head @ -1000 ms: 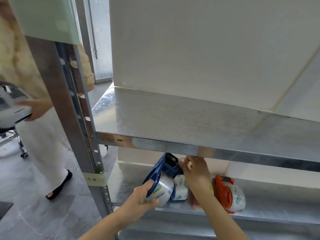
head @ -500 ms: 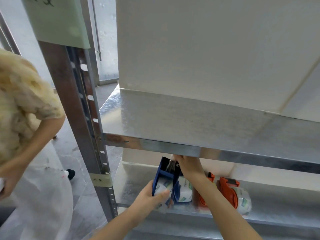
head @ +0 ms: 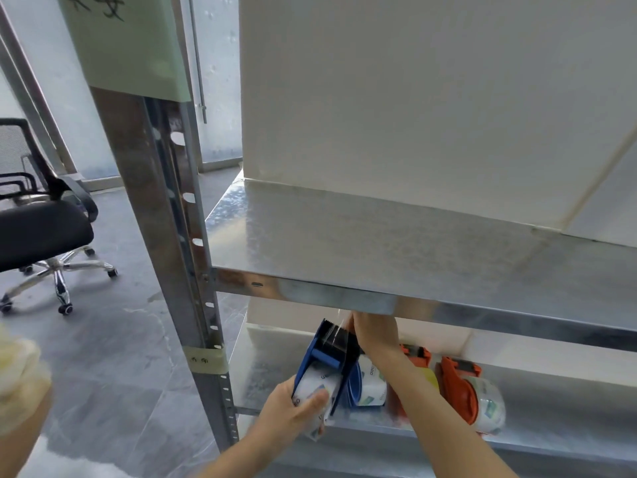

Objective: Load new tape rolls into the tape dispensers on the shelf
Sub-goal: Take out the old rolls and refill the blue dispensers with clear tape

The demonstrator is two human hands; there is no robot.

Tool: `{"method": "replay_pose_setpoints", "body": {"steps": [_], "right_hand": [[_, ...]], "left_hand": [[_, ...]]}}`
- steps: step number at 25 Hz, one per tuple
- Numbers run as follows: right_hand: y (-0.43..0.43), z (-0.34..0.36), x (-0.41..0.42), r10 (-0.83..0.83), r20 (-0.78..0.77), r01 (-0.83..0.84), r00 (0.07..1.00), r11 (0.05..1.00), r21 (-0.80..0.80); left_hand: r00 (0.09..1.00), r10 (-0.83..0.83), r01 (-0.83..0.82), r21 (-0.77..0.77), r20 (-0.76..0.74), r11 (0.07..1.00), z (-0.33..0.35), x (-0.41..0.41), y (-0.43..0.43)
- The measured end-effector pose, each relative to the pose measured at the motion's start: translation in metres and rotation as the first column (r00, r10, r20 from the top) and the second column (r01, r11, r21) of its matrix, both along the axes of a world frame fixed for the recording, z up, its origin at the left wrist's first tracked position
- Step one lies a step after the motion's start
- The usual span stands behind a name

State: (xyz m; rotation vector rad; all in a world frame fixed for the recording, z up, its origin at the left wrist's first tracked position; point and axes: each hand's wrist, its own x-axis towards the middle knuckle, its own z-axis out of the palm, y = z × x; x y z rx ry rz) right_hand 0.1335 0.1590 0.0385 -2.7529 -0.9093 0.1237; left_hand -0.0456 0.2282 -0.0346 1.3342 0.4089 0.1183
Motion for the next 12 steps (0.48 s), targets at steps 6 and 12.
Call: {"method": "replay_pose_setpoints", "body": {"steps": [6, 12], "right_hand": [[-0.005, 0.003, 0.011, 0.019, -0.768, 0.477, 0.64, 0.774, 0.417], [0.001, -0.007, 0.002, 0.164, -0.984, 0.637, 0.065, 0.753, 0.167]], "left_hand": [[0.998, 0.002, -0.006, 0.059, 0.067, 0.998, 0.005, -0.004, -0.001], [0.994, 0.005, -0.019, 0.129, 0.108, 0.992, 0.028, -0.002, -0.001]]}}
